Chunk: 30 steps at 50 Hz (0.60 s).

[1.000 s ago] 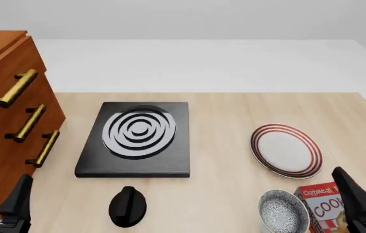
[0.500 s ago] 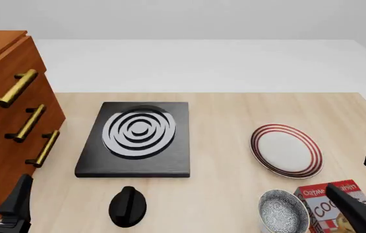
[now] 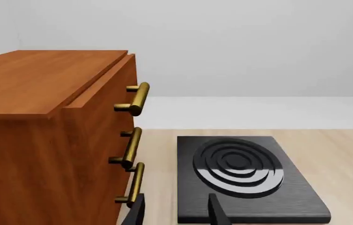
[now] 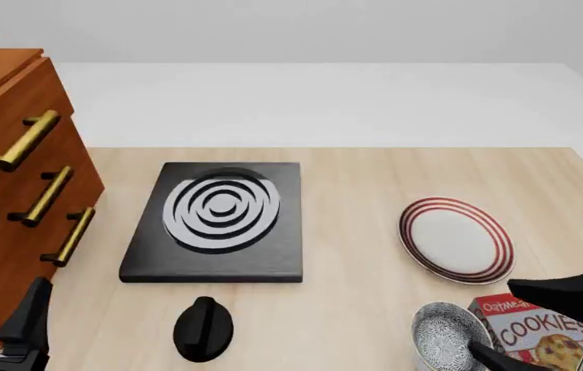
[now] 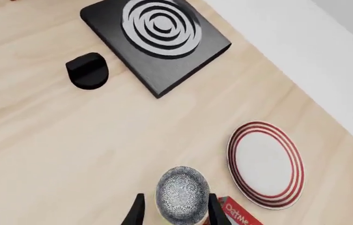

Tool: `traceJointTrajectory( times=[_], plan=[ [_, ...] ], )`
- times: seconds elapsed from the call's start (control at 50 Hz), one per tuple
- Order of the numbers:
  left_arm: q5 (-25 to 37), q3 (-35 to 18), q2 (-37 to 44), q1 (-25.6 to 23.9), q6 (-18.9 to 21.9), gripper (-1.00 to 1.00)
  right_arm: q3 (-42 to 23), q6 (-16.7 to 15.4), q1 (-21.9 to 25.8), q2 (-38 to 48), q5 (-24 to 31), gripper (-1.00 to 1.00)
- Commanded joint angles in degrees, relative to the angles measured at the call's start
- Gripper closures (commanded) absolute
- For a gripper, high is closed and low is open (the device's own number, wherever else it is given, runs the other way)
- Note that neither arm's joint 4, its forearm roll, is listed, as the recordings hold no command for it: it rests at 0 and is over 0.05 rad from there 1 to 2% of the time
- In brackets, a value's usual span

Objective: Pick the akita bowl on the ramekin and place it on the plate.

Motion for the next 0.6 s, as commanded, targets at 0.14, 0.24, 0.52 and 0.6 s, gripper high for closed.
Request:
traceJointTrajectory(
  times=[0.14, 0.24, 0.52, 0.6],
  plan=[
    [0.0, 0.0, 0.0, 0.0, 0.0, -1.0, -1.6, -8.6, -2.4, 5.4, 10.3, -1.0],
    [0.0, 0.0, 0.0, 0.0, 0.0, -1.0, -1.0, -10.1, 0.1, 8.7, 11.9, -1.0],
    [0.0, 0.0, 0.0, 0.0, 0.0, -1.0, 2.3, -12.6, 1.4, 14.9, 6.5, -1.0],
    [0.0, 0.0, 0.0, 0.0, 0.0, -1.0, 4.7, -15.1, 0.2, 15.9, 5.3, -1.0]
  ],
)
